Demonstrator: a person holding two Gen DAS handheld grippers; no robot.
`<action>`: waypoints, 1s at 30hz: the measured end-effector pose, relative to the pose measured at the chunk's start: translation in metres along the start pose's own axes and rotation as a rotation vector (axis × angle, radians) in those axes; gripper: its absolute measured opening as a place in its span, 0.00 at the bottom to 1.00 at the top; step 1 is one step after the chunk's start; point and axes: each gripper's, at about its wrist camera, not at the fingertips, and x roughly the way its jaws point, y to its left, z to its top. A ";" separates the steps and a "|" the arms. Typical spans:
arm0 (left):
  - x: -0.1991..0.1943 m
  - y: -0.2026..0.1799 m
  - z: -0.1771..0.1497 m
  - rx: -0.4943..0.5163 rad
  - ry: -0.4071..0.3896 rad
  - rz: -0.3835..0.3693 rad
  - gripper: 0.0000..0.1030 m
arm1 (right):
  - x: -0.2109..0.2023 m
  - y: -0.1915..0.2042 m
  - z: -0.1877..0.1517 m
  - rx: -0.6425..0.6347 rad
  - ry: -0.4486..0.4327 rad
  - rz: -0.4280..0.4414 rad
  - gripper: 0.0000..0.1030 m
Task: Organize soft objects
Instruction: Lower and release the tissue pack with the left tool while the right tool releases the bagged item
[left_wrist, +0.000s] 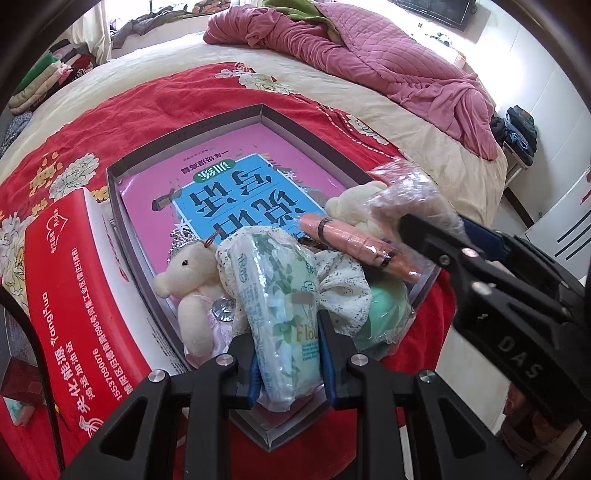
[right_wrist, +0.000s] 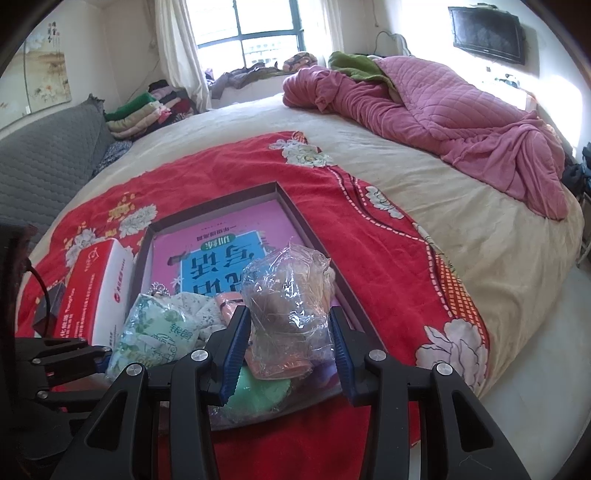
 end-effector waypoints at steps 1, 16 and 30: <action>0.000 0.000 0.000 0.001 0.000 -0.002 0.25 | 0.004 0.001 0.000 -0.004 0.008 0.002 0.43; 0.002 0.001 0.002 0.004 0.010 -0.018 0.26 | 0.017 -0.002 -0.001 0.043 0.048 0.053 0.57; -0.006 -0.003 0.002 0.002 0.004 -0.049 0.50 | -0.015 -0.008 0.001 0.053 -0.005 0.011 0.57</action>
